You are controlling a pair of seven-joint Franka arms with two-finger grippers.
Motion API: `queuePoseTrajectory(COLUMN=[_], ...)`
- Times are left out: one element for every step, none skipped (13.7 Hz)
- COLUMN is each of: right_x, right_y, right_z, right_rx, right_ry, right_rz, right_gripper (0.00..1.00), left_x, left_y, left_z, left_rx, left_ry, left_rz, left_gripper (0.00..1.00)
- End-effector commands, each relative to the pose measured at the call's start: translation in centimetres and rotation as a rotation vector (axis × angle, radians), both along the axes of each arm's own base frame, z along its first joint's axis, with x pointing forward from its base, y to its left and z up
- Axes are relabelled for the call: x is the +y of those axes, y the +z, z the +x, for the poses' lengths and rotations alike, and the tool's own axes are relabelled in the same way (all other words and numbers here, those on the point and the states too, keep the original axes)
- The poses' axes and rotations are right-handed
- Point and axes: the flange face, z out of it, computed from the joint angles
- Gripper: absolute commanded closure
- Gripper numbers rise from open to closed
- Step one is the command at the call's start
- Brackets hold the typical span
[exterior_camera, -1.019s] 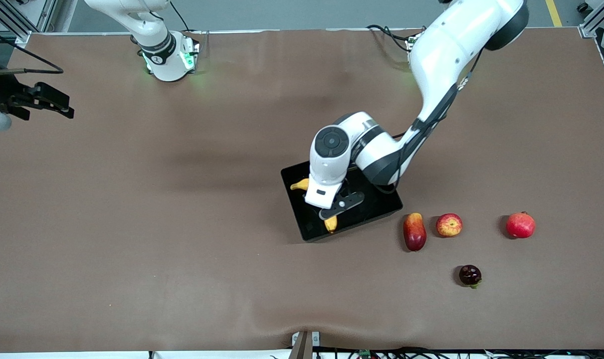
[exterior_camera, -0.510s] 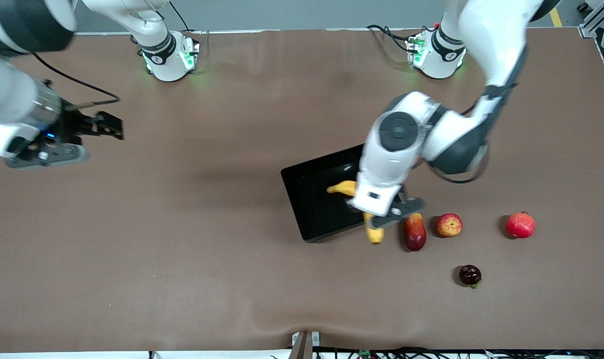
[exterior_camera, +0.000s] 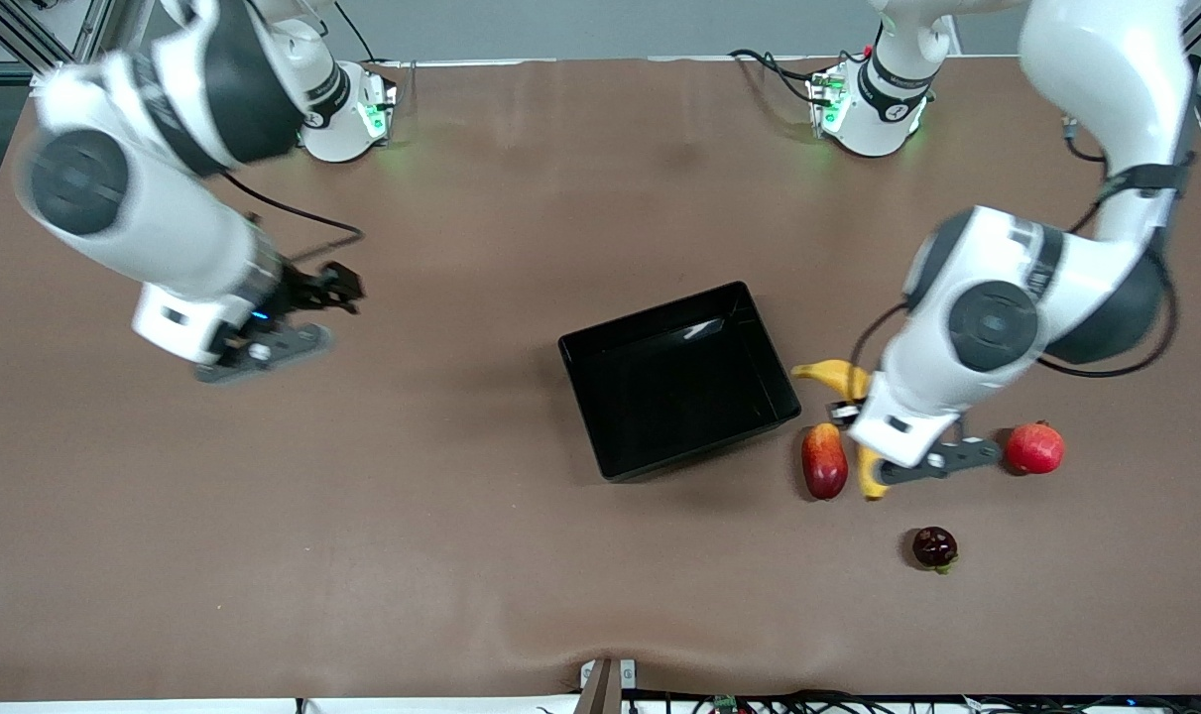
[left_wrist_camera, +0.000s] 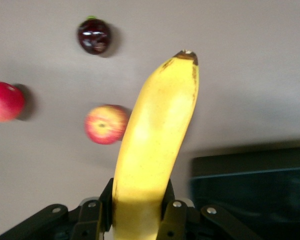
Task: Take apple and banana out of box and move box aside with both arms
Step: 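Carry the banana out of the tray while the right gripper reaches the tray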
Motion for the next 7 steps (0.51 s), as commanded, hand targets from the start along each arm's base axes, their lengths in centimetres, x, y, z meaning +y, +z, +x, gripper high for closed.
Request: queuePoseTrajectory(right_x=[5.4,7.6,8.7,9.6,9.9,10.8,12.7], right_y=[-3.9,-6.2,-8.1,-10.0,-11.8,-12.9,-13.2], right_z=[0.7,0.6,0.6,0.5,0.8,0.8,0.5], right_rx=[-0.014,-0.012,-0.003,0.013,0.028,0.014,-0.029], right_ry=[0.06,0.096,0.116,0.128,0.13,0.14,0.165], right_rz=[0.005,0.006,-0.003,-0.011,-0.012,-0.007,0.007], right_gripper=[0.0,0.0,0.0,0.0,0.0,0.0,0.0], left_x=[6.6,8.9,11.4,13.8,15.9,17.7,19.1], left_y=[-0.8,-1.4,-2.4,-3.5,-4.7,-6.3,-8.0], left_z=[-1.4,-1.4,-1.5,-1.7,-2.1,-2.5,-3.1], left_rx=[0.065,0.083,0.104,0.112,0.111,0.11,0.105], left_ry=[-0.075,-0.086,-0.098,-0.113,-0.136,-0.164,-0.181], left_rz=[0.006,0.005,0.0,-0.01,-0.022,-0.036,-0.047], left_gripper=[1.0,1.0,1.0,1.0,1.0,1.0,1.0])
